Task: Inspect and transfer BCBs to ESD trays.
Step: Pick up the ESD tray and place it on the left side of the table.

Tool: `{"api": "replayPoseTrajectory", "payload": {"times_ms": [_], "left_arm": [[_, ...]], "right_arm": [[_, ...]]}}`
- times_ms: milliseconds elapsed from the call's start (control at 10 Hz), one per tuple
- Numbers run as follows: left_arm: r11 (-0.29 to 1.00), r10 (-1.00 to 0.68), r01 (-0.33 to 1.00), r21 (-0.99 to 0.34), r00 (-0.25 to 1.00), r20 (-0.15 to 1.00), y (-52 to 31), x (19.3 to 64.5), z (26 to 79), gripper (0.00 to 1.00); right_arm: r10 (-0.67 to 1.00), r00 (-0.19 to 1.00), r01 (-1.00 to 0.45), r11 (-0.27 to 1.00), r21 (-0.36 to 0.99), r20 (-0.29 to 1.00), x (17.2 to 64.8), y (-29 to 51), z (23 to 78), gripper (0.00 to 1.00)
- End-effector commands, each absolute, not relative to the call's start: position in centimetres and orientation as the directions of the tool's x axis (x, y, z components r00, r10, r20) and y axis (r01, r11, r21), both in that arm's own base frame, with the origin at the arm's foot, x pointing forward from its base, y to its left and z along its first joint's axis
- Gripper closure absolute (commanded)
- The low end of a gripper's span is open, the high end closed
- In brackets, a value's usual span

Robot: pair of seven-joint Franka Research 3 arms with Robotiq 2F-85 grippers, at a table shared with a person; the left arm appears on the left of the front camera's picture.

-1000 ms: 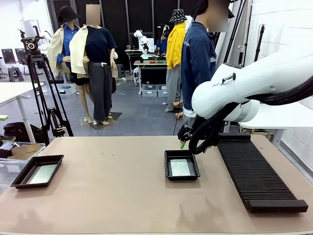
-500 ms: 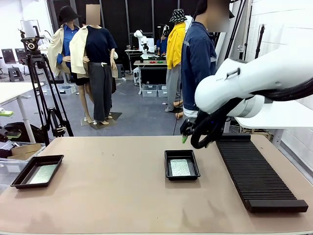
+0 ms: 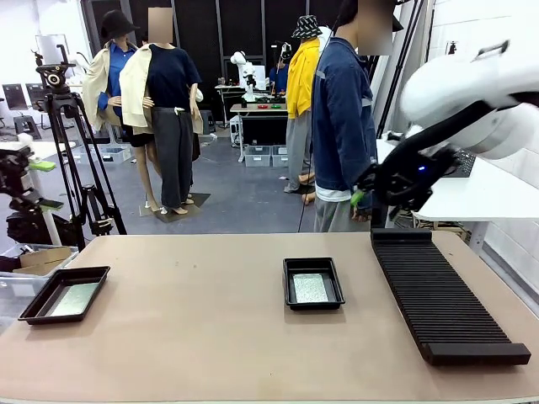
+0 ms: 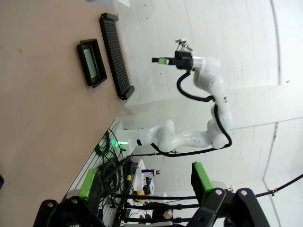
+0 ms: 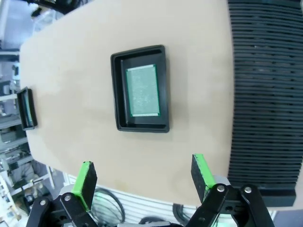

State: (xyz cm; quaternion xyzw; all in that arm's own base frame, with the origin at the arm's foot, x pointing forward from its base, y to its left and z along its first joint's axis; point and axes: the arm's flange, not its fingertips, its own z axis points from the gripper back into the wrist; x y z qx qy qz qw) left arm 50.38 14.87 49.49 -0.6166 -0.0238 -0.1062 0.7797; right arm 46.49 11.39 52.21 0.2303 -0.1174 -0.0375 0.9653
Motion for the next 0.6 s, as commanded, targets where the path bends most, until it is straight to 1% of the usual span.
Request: {"api": "replayPoseTrajectory", "payload": {"times_ms": [0,100,200,400,500], "left_arm": [[0.312,-0.172,0.179,-0.933,0.976,0.13,11.2,50.2,50.2,0.0],[0.338,-0.192,0.167,-0.926,0.976,0.106,9.3,50.6,50.8,0.0],[0.384,-0.203,0.148,-0.911,0.976,0.074,7.2,51.1,51.6,0.0],[0.473,-0.208,0.101,-0.875,0.978,0.001,3.4,51.8,52.7,0.0],[0.503,-0.209,0.081,-0.86,0.978,-0.03,1.3,52.1,53.1,0.0]], "right_arm": [[-0.16,0.973,0.054,0.86,0.507,0.169,47.5,7.9,52.5,0.0],[-0.181,0.973,0.074,0.837,0.542,0.147,47.9,5.7,52.5,0.0],[-0.166,0.978,0.053,0.786,0.616,0.129,48.1,3.0,52.3,0.0],[-0.183,0.976,0.04,0.688,0.724,0.12,47.6,-1.4,51.6,0.0],[-0.16,0.98,0.012,0.642,0.766,0.119,47.5,-3.6,51.0,0.0]]}}
